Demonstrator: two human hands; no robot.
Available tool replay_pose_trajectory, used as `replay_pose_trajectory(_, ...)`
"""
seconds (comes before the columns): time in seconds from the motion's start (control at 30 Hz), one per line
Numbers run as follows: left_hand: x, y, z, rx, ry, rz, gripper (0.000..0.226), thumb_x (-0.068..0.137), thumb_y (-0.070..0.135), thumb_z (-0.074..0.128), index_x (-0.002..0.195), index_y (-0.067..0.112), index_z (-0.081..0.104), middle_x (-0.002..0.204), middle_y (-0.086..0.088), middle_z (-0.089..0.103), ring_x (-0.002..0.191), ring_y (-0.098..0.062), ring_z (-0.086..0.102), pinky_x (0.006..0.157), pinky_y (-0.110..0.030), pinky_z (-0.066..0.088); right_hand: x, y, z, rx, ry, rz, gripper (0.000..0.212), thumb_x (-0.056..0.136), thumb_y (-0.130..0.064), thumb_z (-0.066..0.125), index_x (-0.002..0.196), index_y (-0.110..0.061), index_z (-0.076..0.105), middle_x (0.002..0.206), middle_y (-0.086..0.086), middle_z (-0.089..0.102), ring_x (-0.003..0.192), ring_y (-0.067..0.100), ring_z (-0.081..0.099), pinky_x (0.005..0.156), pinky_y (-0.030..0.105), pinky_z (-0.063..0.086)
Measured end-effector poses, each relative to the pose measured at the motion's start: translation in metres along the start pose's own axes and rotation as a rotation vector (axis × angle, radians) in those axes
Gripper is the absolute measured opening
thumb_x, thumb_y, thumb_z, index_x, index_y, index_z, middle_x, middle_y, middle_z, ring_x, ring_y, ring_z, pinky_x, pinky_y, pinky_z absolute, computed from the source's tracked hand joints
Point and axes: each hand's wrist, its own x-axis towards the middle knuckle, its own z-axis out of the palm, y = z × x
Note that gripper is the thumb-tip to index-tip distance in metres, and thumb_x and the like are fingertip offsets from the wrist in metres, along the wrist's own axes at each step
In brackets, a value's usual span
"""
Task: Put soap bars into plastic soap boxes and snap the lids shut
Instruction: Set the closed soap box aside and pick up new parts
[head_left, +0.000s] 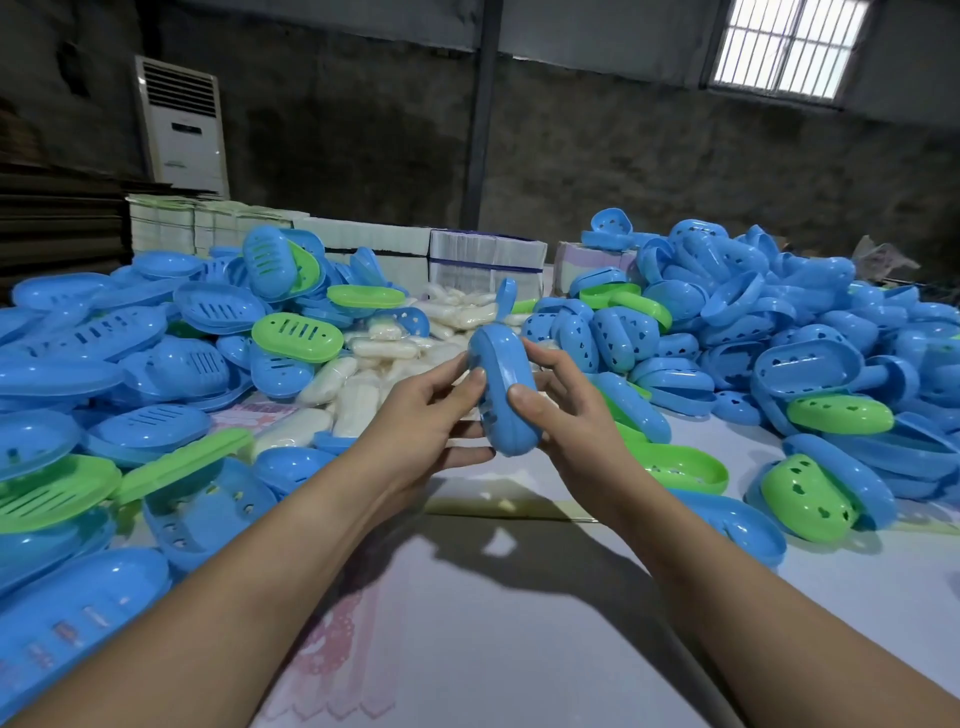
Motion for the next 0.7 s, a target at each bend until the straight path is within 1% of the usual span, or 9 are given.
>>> replay_pose_trajectory(0.17,0.002,-0.006,0.000,0.004,0.010,-0.010,0.038,0.105,0.032,0.052,0.142,0.027,0.058,0.124,-0.002,0.073,0.096,-0.021,0.076,0.072,-0.030,0.062,0.001,0.000,0.000,-0.105,0.018,0.004,0.058,0.073,-0.043,0.074,0.129,-0.035,0.058,0.120,0.011,0.060,0.104,0.032,0.065,0.092,0.047,0.056)
replay_pose_trajectory(0.23,0.003,-0.007,0.001,-0.022,0.020,-0.034,0.038,0.104,0.033,0.053,0.142,0.026,0.059,0.122,0.000,0.074,0.098,-0.021,0.076,0.071,-0.030,0.062,0.000,-0.001,0.000,-0.126,0.029,-0.012,0.053,0.077,-0.037,0.072,0.128,-0.037,0.059,0.117,0.009,0.061,0.096,0.020,0.067,0.086,0.036,0.058)
replay_pose_trajectory(0.3,0.004,-0.008,0.004,-0.042,0.026,-0.071,0.042,0.104,0.035,0.054,0.144,0.025,0.055,0.120,0.004,0.075,0.103,-0.020,0.075,0.074,-0.033,0.062,0.000,-0.003,0.000,-0.166,0.078,-0.029,0.054,0.075,-0.034,0.073,0.127,-0.039,0.058,0.109,-0.001,0.061,0.078,0.000,0.065,0.070,0.018,0.054)
replay_pose_trajectory(0.33,0.004,-0.008,0.005,-0.052,0.043,-0.095,0.045,0.103,0.037,0.055,0.146,0.025,0.052,0.119,0.006,0.074,0.106,-0.021,0.073,0.078,-0.037,0.063,0.001,-0.005,0.000,-0.198,0.117,-0.037,0.055,0.074,-0.033,0.076,0.126,-0.041,0.058,0.106,-0.008,0.060,0.074,-0.004,0.063,0.066,0.014,0.051)
replay_pose_trajectory(0.4,0.003,-0.007,0.005,-0.056,0.107,-0.142,0.045,0.102,0.037,0.057,0.145,0.024,0.052,0.118,0.005,0.071,0.110,-0.024,0.069,0.089,-0.047,0.060,0.002,-0.010,-0.004,-0.278,0.196,-0.057,0.055,0.076,-0.031,0.080,0.124,-0.045,0.058,0.109,-0.016,0.058,0.088,-0.003,0.062,0.070,0.020,0.053)
replay_pose_trajectory(0.47,0.005,-0.008,0.001,-0.061,0.156,-0.148,0.031,0.102,0.035,0.059,0.130,0.024,0.061,0.119,0.000,0.068,0.106,-0.025,0.068,0.093,-0.052,0.058,0.002,-0.017,-0.014,-0.356,0.260,-0.082,0.051,0.079,-0.029,0.079,0.123,-0.046,0.058,0.115,-0.017,0.056,0.103,0.005,0.059,0.083,0.032,0.054)
replay_pose_trajectory(0.53,0.008,-0.010,-0.003,-0.045,0.169,-0.146,0.017,0.101,0.034,0.060,0.115,0.026,0.067,0.118,-0.002,0.070,0.104,-0.023,0.070,0.085,-0.047,0.060,0.000,-0.026,-0.028,-0.451,0.306,-0.110,0.052,0.076,-0.032,0.078,0.122,-0.045,0.059,0.116,-0.017,0.054,0.102,0.004,0.056,0.086,0.033,0.052)
replay_pose_trajectory(0.6,0.011,-0.011,-0.005,-0.012,0.151,-0.117,0.016,0.101,0.033,0.061,0.113,0.025,0.069,0.114,0.000,0.073,0.102,-0.022,0.072,0.075,-0.038,0.060,-0.006,-0.035,-0.050,-0.553,0.339,-0.125,0.053,0.074,-0.033,0.077,0.123,-0.042,0.060,0.117,-0.012,0.054,0.104,0.008,0.055,0.092,0.035,0.050)
replay_pose_trajectory(0.7,0.012,-0.016,-0.007,0.080,0.117,-0.095,0.018,0.099,0.035,0.062,0.112,0.027,0.072,0.106,0.004,0.078,0.097,-0.020,0.075,0.071,-0.035,0.059,-0.022,-0.048,-0.099,-0.669,0.410,-0.085,0.051,0.076,-0.036,0.072,0.125,-0.035,0.061,0.117,-0.004,0.055,0.107,0.014,0.055,0.096,0.038,0.047)
